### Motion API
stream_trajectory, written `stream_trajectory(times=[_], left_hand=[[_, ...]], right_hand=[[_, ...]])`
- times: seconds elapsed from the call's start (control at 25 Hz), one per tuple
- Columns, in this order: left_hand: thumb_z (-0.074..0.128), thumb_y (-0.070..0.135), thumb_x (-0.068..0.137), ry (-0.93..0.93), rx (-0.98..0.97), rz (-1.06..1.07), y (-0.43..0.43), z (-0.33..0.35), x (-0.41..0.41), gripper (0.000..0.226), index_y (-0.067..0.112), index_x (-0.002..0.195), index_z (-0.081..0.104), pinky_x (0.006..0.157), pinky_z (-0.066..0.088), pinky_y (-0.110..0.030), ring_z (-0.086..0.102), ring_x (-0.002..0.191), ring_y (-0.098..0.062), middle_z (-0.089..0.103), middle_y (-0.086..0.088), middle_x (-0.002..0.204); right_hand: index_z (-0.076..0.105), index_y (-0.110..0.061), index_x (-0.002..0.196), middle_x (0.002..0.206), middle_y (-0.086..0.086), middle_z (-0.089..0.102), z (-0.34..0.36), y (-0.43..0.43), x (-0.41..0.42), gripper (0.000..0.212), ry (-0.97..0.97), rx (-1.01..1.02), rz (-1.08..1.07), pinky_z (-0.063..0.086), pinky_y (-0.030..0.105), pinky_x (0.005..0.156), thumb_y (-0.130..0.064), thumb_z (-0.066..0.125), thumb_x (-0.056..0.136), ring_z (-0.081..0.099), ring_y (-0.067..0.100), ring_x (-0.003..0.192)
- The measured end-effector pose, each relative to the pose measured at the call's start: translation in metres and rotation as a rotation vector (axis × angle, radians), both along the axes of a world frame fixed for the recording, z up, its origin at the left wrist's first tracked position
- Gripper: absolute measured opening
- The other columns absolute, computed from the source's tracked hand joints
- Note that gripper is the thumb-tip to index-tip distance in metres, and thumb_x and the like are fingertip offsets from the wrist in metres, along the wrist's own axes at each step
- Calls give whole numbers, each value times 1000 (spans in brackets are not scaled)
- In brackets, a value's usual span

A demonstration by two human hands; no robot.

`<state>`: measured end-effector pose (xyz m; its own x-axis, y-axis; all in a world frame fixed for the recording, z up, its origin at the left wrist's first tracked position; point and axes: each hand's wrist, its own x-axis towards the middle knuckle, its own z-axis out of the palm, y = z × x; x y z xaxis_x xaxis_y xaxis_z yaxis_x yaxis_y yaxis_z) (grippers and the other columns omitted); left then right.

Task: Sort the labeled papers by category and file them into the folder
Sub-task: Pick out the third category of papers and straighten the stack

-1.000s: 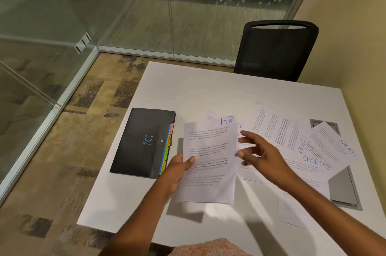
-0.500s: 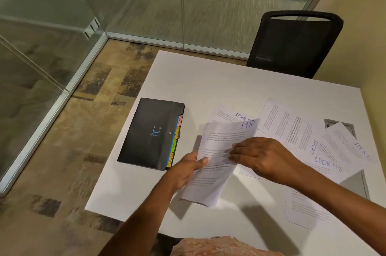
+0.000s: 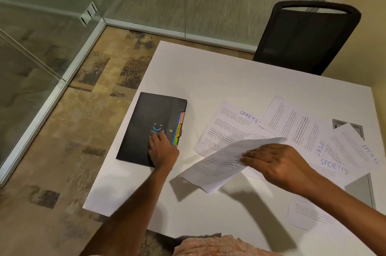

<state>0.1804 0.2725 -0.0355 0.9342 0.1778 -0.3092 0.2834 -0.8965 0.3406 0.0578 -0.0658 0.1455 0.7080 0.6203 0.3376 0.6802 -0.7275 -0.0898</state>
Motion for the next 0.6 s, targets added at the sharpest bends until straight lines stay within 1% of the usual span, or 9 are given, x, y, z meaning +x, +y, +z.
stream_trajectory(times=[0.04, 0.08, 0.12, 0.2, 0.28, 0.36, 0.48, 0.6], left_hand=[[81, 40, 87, 40, 72, -35, 5, -7, 9, 93, 15, 160, 30, 120, 36, -59, 23, 157, -44, 26, -21, 169], [79, 44, 86, 87, 106, -56, 10, -11, 16, 103, 15, 165, 20, 123, 28, -63, 10, 161, -46, 12, -22, 174], [77, 46, 86, 126, 119, -67, 14, -18, 23, 109, 14, 167, 12, 124, 22, -66, 1, 161, -46, 1, -23, 175], [74, 54, 85, 193, 108, -69, 21, -27, 31, 118, 14, 168, 1, 125, 17, -69, -7, 161, -46, -10, -22, 175], [75, 67, 80, 245, 112, -68, 25, -34, 35, 129, 14, 167, -5, 124, 17, -69, -7, 161, -45, -12, -23, 174], [76, 73, 76, 268, 147, -79, 25, -37, 37, 136, 14, 167, -5, 123, 21, -67, -4, 161, -46, -9, -24, 174], [76, 74, 74, 274, 200, -98, 25, -36, 42, 135, 14, 167, 0, 119, 29, -67, 3, 160, -48, -2, -26, 174], [79, 72, 72, 283, 192, -105, 26, -30, 50, 133, 13, 167, 7, 114, 37, -66, 11, 158, -49, 6, -27, 172]], right_hand=[[83, -11, 117, 115, 4, 82, -1, -2, -3, 48, 9, 2, -15, 67, 41, 82, -9, 36, 114, 81, 23, 102], [83, -12, 116, 115, 4, 82, -2, -4, -6, 47, 17, 3, -26, 67, 41, 83, -9, 37, 114, 81, 23, 102], [84, -12, 116, 116, 4, 82, -3, -5, -9, 47, 24, 6, -36, 67, 41, 83, -10, 37, 114, 81, 22, 101], [85, -13, 113, 115, 3, 82, -5, -8, -16, 47, 40, 14, -52, 67, 40, 83, -10, 38, 114, 81, 21, 100], [85, -14, 113, 115, 2, 82, -9, -11, -23, 45, 56, 8, -69, 67, 39, 84, -5, 41, 110, 81, 20, 99], [84, -16, 114, 117, 0, 82, -11, -13, -28, 42, 83, -5, -81, 66, 39, 85, 0, 48, 101, 81, 20, 100], [85, -15, 114, 117, 0, 82, -12, -14, -29, 40, 110, 8, -98, 67, 38, 84, 1, 51, 98, 81, 19, 99], [85, -15, 114, 117, -1, 82, -11, -12, -29, 37, 130, 15, -116, 67, 39, 83, -1, 55, 96, 81, 19, 99]])
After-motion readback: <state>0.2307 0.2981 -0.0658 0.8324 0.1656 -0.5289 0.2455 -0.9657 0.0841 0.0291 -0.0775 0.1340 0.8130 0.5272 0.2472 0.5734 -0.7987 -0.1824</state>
